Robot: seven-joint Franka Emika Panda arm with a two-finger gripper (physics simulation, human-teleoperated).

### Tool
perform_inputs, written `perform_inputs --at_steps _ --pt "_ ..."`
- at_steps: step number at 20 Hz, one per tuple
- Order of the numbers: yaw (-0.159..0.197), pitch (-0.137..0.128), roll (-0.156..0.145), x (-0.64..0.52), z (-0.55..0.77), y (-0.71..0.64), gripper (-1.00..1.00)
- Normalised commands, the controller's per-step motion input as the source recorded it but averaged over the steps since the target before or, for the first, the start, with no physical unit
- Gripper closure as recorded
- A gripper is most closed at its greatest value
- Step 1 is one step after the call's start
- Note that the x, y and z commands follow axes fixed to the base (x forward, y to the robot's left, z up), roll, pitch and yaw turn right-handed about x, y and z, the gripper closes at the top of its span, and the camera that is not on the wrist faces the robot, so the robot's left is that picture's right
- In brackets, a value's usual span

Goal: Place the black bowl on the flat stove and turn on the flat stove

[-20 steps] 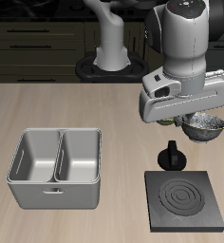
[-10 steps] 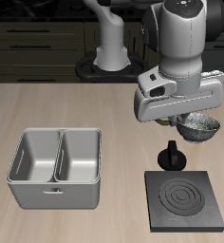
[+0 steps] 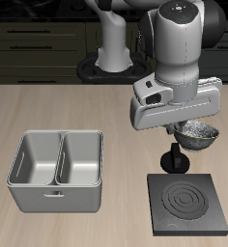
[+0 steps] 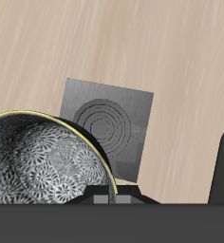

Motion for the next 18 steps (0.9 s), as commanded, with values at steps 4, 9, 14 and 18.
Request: perform_inputs --at_steps 4,9,14,18 --pt "0.021 -0.034 -0.012 0.18 -0.13 -0.14 1.0" --pt "0.029 -0.004 -0.01 0.12 -0.18 -0.09 1.0" --pt "0.024 0.028 -0.003 0.06 -0.26 -0.05 1.0" --pt "0.011 0.031 -0.008 0.05 -0.22 -0.03 1.0"
